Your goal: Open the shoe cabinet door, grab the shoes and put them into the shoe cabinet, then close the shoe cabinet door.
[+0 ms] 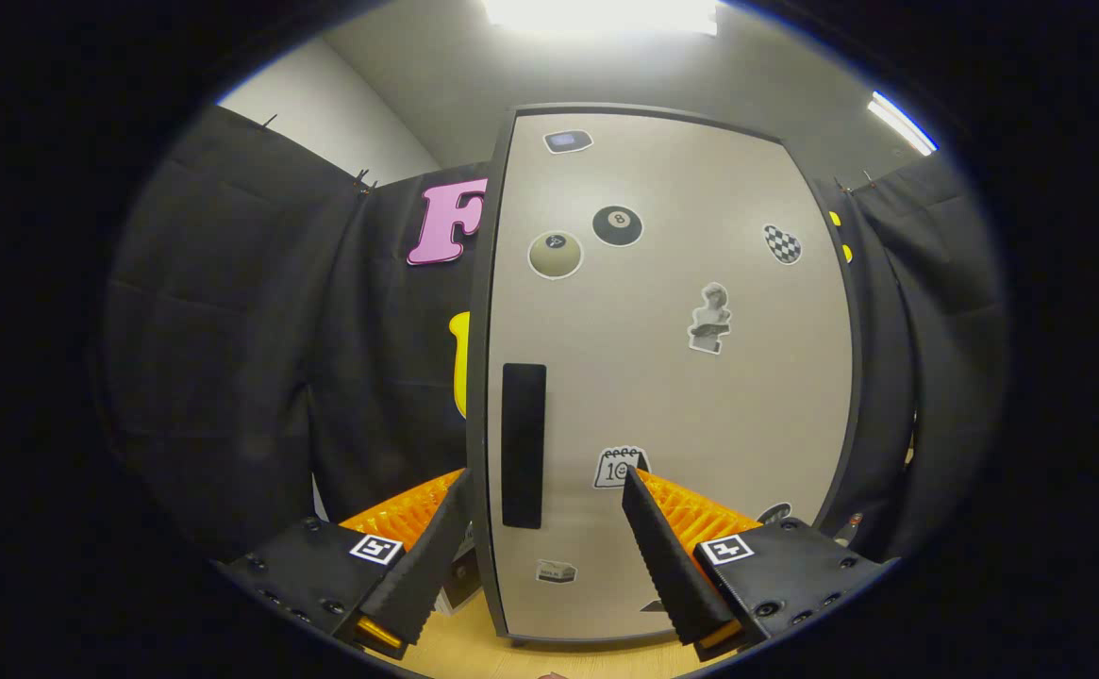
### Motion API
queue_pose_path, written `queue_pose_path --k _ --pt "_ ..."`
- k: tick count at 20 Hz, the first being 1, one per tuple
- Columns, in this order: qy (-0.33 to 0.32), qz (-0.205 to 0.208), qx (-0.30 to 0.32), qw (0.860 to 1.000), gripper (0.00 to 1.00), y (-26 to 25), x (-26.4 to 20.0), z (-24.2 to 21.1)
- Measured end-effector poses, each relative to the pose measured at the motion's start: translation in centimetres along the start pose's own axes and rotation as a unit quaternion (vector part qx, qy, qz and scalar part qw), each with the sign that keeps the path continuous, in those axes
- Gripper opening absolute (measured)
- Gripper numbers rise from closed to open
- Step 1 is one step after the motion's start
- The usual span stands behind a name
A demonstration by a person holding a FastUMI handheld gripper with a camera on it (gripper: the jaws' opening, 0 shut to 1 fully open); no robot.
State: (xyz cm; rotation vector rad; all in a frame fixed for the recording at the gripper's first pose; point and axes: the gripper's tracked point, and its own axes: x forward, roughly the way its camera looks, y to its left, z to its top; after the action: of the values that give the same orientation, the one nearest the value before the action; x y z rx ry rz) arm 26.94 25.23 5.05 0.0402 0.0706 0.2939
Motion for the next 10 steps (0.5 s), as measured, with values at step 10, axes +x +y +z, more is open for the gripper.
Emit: queue_pose_path --k 10 --pt "0.055 -0.009 -0.002 0.998 0.71 1.0 6.0 -2.3"
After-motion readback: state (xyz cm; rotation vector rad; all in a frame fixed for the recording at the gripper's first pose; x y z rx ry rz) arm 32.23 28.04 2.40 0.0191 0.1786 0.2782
